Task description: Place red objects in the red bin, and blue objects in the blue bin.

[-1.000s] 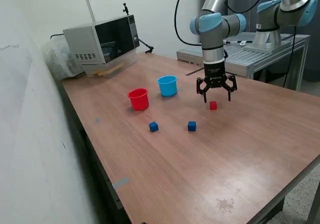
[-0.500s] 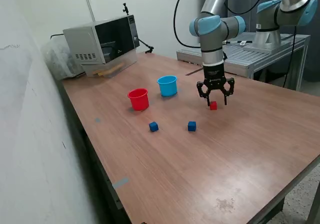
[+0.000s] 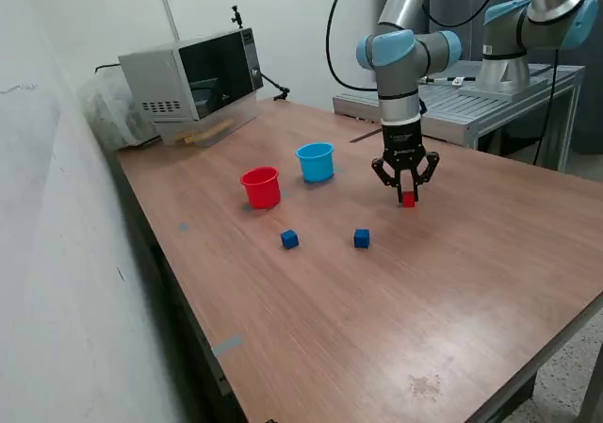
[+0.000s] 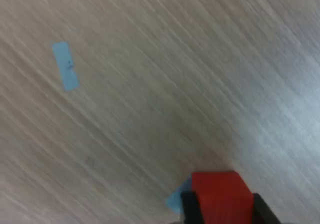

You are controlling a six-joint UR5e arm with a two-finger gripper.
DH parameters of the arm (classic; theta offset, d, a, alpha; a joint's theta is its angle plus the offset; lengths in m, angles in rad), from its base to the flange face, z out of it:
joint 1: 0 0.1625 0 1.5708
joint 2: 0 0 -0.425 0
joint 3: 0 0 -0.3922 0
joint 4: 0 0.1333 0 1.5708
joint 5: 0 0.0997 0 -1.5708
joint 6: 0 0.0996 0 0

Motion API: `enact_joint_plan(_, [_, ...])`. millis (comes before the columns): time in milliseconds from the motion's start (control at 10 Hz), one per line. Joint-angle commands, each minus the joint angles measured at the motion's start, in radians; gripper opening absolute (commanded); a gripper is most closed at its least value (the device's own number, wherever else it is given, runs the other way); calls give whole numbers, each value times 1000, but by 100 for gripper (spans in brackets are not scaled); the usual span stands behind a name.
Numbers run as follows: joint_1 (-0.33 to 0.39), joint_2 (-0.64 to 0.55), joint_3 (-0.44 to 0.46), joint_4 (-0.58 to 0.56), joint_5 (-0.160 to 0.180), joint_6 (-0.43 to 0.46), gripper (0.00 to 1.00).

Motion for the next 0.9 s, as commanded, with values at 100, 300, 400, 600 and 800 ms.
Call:
enact_joint_plan(100, [-2,-43,-56,14,-29,2,0])
enact_joint_plan(300, [-28,-85,-152,21,-107,9,0])
enact_joint_plan(400, [-51,-87,-200,42,-134,11,0])
enact_joint_plan(600, [-142,-79,-289,169,-142,14,0])
enact_joint_plan(800, [-200,-73,-312,169,-144,13,0])
